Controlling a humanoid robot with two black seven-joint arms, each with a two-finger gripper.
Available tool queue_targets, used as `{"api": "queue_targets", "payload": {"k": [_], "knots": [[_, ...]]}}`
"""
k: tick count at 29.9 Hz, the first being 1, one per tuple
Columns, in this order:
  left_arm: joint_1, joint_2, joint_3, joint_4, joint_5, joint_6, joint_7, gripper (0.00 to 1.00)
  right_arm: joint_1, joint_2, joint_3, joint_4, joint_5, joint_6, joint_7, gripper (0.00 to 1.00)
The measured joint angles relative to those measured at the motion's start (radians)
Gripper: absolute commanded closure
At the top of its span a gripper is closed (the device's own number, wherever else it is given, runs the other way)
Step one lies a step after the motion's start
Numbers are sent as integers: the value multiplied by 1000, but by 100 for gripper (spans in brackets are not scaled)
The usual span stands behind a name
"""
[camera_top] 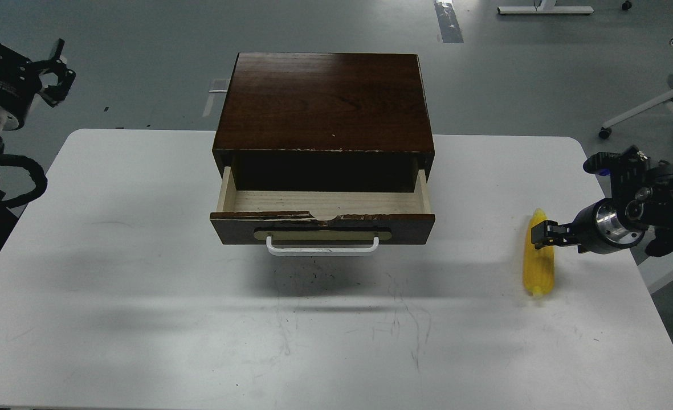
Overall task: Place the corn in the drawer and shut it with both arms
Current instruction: 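Lower the right gripper onto the corn cob and close it, then lift the corn with the right gripper and carry it over the drawer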
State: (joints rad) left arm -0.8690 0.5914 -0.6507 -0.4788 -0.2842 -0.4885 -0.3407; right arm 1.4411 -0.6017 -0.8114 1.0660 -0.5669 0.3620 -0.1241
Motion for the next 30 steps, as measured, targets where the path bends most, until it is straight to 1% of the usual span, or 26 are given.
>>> {"api": "queue_targets", "payload": {"k": [1,2,4,6,9,10,12,17,20,26,30], "knots": [[0,0,0,0,0,0,0,2,-4,-3,10,0,0,0,2,64],[0,-1,1,0,0,0,0,2,-7,-6,20,0,0,0,5,64],[0,-3,2,0,0,0,0,2,-13,-7,45,1,0,0,12,82],[0,-5,4,0,1,0,2,2,-18,-7,63,2,-3,1,14,87],[-2,-6,7,0,4,0,4,2,-24,-3,82,3,-4,1,16,87],[-2,-6,8,0,5,0,4,2,-27,-2,89,3,-4,1,16,89],[-2,-5,10,0,7,0,5,2,-45,-2,112,1,-3,1,16,100],[-4,8,12,1,11,0,6,2,-69,-14,153,9,-1,8,17,100],[-4,16,12,1,11,0,6,2,-34,-56,156,36,0,19,17,100],[-3,22,13,1,13,0,5,2,187,-138,160,128,-8,80,16,100],[-3,24,14,0,13,0,5,2,363,-150,162,170,-30,105,16,100]]}}
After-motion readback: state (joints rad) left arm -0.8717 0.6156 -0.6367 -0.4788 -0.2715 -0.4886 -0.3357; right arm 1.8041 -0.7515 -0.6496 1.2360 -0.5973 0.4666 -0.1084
